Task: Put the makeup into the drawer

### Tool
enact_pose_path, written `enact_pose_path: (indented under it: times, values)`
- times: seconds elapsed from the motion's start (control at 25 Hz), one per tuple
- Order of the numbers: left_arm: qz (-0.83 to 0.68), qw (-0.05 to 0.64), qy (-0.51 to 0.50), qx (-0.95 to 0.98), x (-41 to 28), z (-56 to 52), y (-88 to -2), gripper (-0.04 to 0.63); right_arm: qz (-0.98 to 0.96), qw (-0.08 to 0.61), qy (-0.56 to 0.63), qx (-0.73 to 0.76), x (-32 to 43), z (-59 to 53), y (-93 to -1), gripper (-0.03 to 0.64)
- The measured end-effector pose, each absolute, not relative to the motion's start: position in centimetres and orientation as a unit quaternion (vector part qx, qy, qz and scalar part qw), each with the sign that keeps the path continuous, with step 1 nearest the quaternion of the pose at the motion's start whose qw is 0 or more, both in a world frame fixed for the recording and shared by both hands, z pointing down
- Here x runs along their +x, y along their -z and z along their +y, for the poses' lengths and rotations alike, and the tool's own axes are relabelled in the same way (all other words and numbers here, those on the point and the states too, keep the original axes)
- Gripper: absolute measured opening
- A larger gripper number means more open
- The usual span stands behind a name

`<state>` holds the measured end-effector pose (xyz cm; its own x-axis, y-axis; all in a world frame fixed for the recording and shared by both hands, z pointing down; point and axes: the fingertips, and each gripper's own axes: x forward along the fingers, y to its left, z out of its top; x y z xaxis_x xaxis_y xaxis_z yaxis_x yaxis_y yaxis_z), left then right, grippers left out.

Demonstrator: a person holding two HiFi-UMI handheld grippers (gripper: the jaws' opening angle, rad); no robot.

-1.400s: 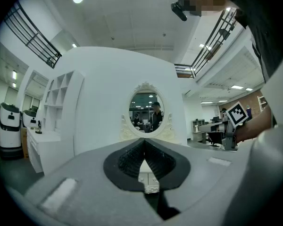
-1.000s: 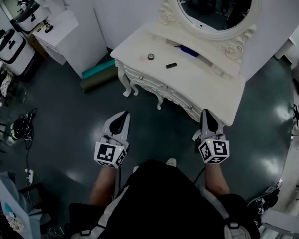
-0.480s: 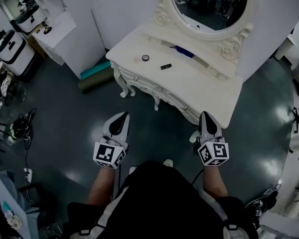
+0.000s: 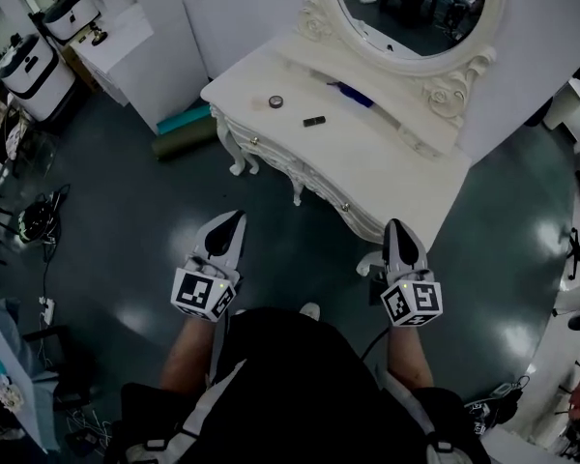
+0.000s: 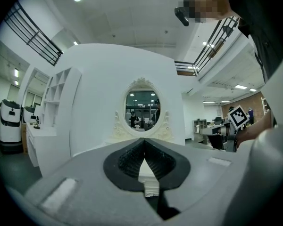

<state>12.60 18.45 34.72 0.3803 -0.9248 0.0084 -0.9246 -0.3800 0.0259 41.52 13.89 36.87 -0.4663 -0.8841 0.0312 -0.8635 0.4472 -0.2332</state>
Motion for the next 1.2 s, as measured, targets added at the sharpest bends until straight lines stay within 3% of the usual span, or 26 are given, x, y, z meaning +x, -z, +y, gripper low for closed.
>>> enact_pose_path:
  times: [0.48, 1.2]
  values:
    - [-0.555, 0.029, 0.006, 0.831, 13.0, 18.0, -35.6, 0.005, 0.856, 0.051, 0.128, -0.499, 40.9, 12.9, -38.7, 0.0]
    - [-0.546, 0.024, -0.002, 0.837, 4.4, 8.0, -37.2, 0.005, 0.858, 0.049, 0.098, -0.501, 32.7, 5.0, -37.3, 0.0]
